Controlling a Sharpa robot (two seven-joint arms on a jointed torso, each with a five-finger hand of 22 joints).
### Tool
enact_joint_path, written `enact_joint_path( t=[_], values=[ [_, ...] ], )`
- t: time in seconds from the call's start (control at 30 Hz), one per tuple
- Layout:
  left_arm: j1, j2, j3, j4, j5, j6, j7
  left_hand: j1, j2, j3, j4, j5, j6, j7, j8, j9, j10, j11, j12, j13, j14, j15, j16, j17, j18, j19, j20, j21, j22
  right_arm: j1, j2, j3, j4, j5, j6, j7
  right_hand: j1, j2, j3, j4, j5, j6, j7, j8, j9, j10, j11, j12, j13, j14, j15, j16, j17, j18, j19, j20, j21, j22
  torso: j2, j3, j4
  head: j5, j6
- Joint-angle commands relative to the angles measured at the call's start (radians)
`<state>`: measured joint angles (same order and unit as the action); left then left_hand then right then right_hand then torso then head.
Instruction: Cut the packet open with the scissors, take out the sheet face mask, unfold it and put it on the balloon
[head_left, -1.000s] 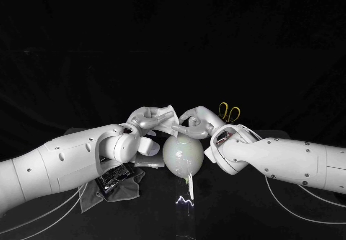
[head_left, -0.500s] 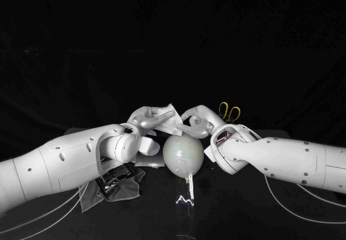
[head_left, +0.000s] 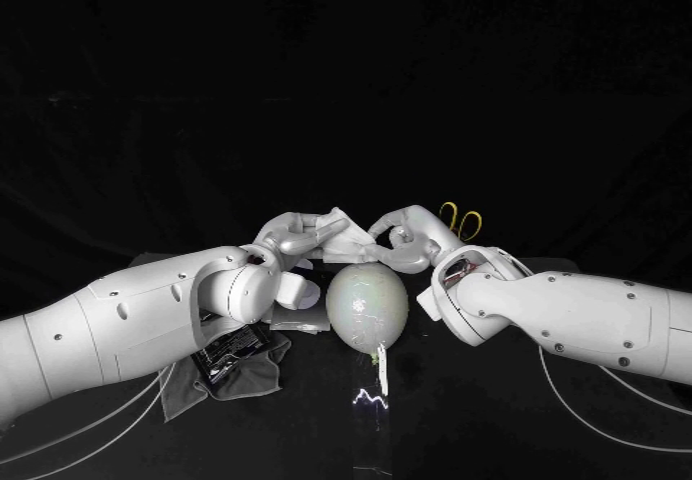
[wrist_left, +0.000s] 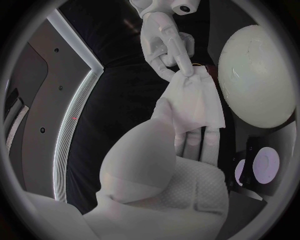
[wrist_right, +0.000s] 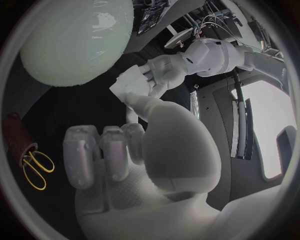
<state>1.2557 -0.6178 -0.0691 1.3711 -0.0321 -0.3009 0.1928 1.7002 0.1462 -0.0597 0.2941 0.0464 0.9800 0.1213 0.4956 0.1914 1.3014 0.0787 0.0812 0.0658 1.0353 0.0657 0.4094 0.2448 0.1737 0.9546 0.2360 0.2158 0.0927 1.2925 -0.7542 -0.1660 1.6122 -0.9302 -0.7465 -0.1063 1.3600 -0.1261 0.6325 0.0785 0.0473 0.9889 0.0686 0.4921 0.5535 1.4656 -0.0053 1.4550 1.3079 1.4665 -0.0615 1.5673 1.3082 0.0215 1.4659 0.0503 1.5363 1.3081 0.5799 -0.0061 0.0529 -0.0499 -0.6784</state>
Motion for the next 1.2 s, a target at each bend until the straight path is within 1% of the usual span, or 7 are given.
enact_joint_path(
  t=[0.03,0.4,0.53,0.77,0.93,1.07,1.2],
  values=[
    [0.003,-0.001,0.002,-0.001,0.007,0.033,-0.009,-0.023,0.004,0.01,0.0,0.003,0.01,0.0,-0.005,0.016,0.009,0.001,-0.007,0.0,0.007,-0.002,0.003,0.002,0.011,0.011,-0.001,0.006,-0.001,-0.001,-0.005,0.0,0.002,0.03,0.039,0.022,-0.013,0.0,0.008,-0.001,0.001,-0.004,0.001,0.005,0.028,0.036,0.001,0.006,0.171,0.104,-0.003,0.003,0.263,-0.014,0.088,-0.004,0.004,0.252,0.0,-0.0001,-0.0001,0.0,0.0],
    [0.003,0.0,0.002,-0.004,0.008,0.065,-0.023,-0.077,0.017,0.045,0.0,0.004,0.011,0.004,-0.022,0.005,0.006,0.004,-0.014,0.001,0.015,-0.001,-0.006,0.008,0.011,0.021,-0.003,0.001,-0.008,0.005,-0.013,0.002,0.005,0.041,0.1,0.021,-0.019,-0.001,0.011,-0.003,0.001,-0.005,0.001,0.007,0.029,0.036,0.001,0.005,0.171,0.104,-0.003,0.003,0.263,-0.013,0.087,-0.004,0.003,0.252,0.0,-0.0004,0.0004,-0.001,-0.001],
    [0.003,0.0,0.002,-0.005,0.008,0.079,-0.026,-0.087,0.014,0.06,-0.001,0.004,0.012,0.003,-0.026,0.003,0.005,0.003,-0.014,0.001,0.024,-0.003,-0.008,0.011,0.012,0.03,-0.006,0.003,-0.009,0.007,-0.015,0.003,0.001,0.042,0.112,0.015,-0.02,-0.002,0.012,-0.004,0.001,-0.006,0.001,0.007,0.029,0.036,0.001,0.005,0.171,0.104,-0.003,0.003,0.263,-0.013,0.086,-0.004,0.002,0.252,0.0,-0.0006,0.0012,-0.002,-0.001],
    [0.003,-0.001,0.002,-0.012,0.018,0.105,-0.032,-0.093,-0.014,0.097,-0.003,0.004,0.009,0.006,-0.037,-0.003,-0.007,0.005,-0.017,0.0,0.046,-0.007,-0.015,0.017,0.012,0.058,-0.016,0.008,-0.011,0.013,-0.02,0.005,-0.006,0.054,0.122,0.01,-0.024,0.001,0.02,-0.009,0.001,-0.005,0.0,0.011,0.031,0.042,0.0,0.014,0.179,0.104,-0.003,0.003,0.263,-0.014,0.088,-0.004,0.006,0.253,0.0,-0.0004,0.0006,-0.002,-0.002],
    [0.003,-0.001,0.002,-0.013,0.033,0.126,-0.038,-0.096,-0.043,0.148,-0.003,0.003,-0.011,0.021,-0.054,-0.011,-0.044,0.017,-0.019,-0.002,0.076,-0.005,-0.024,0.023,0.013,0.096,-0.032,0.011,-0.016,0.016,-0.02,0.006,-0.005,0.068,0.126,0.01,-0.027,0.001,0.024,-0.012,0.001,-0.004,0.0,0.013,0.032,0.043,0.0,0.016,0.18,0.104,-0.003,0.003,0.263,-0.014,0.089,-0.004,0.007,0.253,0.0,-0.0005,0.0007,-0.003,-0.002],
    [0.003,-0.001,0.002,-0.013,0.047,0.148,-0.05,-0.12,-0.068,0.187,-0.003,0.003,-0.028,0.035,-0.068,-0.017,-0.078,0.03,-0.018,-0.001,0.069,0.005,-0.049,0.023,0.013,0.128,-0.043,0.007,-0.023,0.019,-0.02,0.006,-0.004,0.081,0.13,0.011,-0.027,0.001,0.024,-0.012,0.001,-0.004,0.0,0.013,0.032,0.043,0.0,0.016,0.18,0.104,-0.003,0.003,0.263,-0.014,0.089,-0.004,0.007,0.253,0.0,-0.0003,0.0006,-0.003,-0.003],
    [0.003,-0.001,0.002,-0.013,0.059,0.161,-0.062,-0.146,-0.078,0.198,-0.002,0.003,-0.038,0.045,-0.076,-0.021,-0.09,0.036,-0.018,-0.001,0.069,0.009,-0.058,0.025,0.013,0.146,-0.047,0.005,-0.025,0.022,-0.023,0.007,-0.002,0.091,0.138,0.01,-0.029,0.001,0.025,-0.013,0.001,-0.004,0.0,0.014,0.032,0.045,0.0,0.018,0.182,0.104,-0.003,0.003,0.263,-0.014,0.089,-0.004,0.006,0.253,0.0,-0.0004,0.0005,-0.004,-0.002]
  ],
)
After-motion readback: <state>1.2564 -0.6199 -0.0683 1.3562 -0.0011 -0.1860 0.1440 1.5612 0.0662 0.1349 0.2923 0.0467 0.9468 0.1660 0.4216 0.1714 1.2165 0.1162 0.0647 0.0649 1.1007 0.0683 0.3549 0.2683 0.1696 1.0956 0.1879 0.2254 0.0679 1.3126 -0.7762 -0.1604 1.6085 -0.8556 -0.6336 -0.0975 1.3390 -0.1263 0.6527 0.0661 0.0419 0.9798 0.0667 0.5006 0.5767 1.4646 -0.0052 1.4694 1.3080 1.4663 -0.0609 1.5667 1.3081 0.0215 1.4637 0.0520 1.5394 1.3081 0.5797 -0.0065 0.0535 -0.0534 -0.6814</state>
